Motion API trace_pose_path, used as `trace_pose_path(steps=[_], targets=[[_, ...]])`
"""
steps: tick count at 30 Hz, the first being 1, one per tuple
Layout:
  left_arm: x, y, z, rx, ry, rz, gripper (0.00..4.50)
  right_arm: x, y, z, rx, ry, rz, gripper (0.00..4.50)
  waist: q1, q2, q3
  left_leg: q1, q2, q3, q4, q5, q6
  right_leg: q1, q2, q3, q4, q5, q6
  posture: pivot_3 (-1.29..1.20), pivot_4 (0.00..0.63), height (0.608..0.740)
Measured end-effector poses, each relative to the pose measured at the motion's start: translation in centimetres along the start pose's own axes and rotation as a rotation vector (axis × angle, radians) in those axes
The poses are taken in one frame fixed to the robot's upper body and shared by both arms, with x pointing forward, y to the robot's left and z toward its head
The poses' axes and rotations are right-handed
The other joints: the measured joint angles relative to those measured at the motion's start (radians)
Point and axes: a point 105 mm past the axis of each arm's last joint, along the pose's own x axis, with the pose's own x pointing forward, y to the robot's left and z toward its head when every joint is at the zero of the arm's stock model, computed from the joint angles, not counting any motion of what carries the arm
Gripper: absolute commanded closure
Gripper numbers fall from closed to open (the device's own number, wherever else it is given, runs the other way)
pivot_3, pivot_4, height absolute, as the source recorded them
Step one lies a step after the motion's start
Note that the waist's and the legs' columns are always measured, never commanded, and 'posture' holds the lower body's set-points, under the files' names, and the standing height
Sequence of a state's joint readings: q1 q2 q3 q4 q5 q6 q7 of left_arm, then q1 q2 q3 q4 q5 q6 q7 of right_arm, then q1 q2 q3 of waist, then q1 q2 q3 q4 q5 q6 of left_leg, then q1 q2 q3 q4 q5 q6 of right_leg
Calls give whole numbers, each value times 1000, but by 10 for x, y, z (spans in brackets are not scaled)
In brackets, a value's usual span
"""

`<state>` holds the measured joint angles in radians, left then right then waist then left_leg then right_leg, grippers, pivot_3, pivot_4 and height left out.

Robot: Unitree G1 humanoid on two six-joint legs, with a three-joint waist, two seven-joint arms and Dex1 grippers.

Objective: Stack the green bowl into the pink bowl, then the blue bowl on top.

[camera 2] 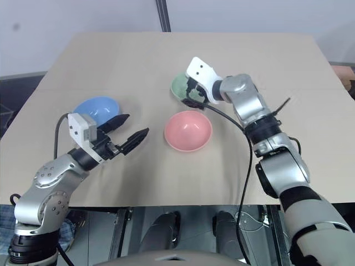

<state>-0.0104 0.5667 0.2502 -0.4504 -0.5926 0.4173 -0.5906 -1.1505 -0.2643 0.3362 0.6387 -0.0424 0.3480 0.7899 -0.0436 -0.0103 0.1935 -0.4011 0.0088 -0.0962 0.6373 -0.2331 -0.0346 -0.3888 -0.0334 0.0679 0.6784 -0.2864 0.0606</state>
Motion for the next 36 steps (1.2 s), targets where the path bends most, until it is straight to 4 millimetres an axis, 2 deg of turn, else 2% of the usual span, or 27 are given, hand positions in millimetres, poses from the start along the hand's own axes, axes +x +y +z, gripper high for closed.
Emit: trace_pose_path(steps=[10, 13, 20, 25, 30, 34, 36], targets=[[-2, 8, 1, 16, 12, 31, 0, 23, 8, -8, -12, 68, -10, 54, -1, 0, 0, -1, 0, 1, -1, 0, 0, -3, 0, 1, 2, 0, 0, 0, 150, 740], [0, 8, 1, 20, 14, 38, 0, 28, 9, -12, -11, 105, -20, 933, -2, 0, 0, -1, 0, 1, -1, 0, -1, -4, 0, 2, 2, 0, 0, 0, 150, 740], [2, 8, 0, 16, 16, 37, 0, 32, 12, -22, -10, 153, -15, 4447, -2, 0, 0, -6, 0, 1, -1, 1, -2, -9, 0, 2, 2, 0, 0, 0, 150, 740], [3, 8, -5, 8, 31, 40, 0, 32, 11, -21, -22, 154, -15, 4447, -2, 0, 0, -13, 0, 1, 0, 3, -5, -16, 0, 2, 4, 0, 0, 0, 150, 740], [3, 8, -5, 8, 32, 38, 0, 32, 11, -20, -30, 152, -12, 4447, -2, 0, 0, -13, 0, 1, 0, 3, -5, -16, 0, 2, 4, 0, 0, 0, 150, 740], [5, 3, -1, 0, -8, 2, 0, 23, 5, -6, -187, 77, -23, 4447, -1, 0, 0, -15, 0, 1, 0, 3, -5, -17, 0, 2, 4, 0, 0, 0, 150, 740], [5, -1, 1, -8, -28, -22, 0, 18, 8, 1, -255, 27, -9, 4447, 0, 0, 0, -15, 0, 1, 0, 3, -5, -17, 0, 2, 4, 0, 0, 0, 150, 740]])
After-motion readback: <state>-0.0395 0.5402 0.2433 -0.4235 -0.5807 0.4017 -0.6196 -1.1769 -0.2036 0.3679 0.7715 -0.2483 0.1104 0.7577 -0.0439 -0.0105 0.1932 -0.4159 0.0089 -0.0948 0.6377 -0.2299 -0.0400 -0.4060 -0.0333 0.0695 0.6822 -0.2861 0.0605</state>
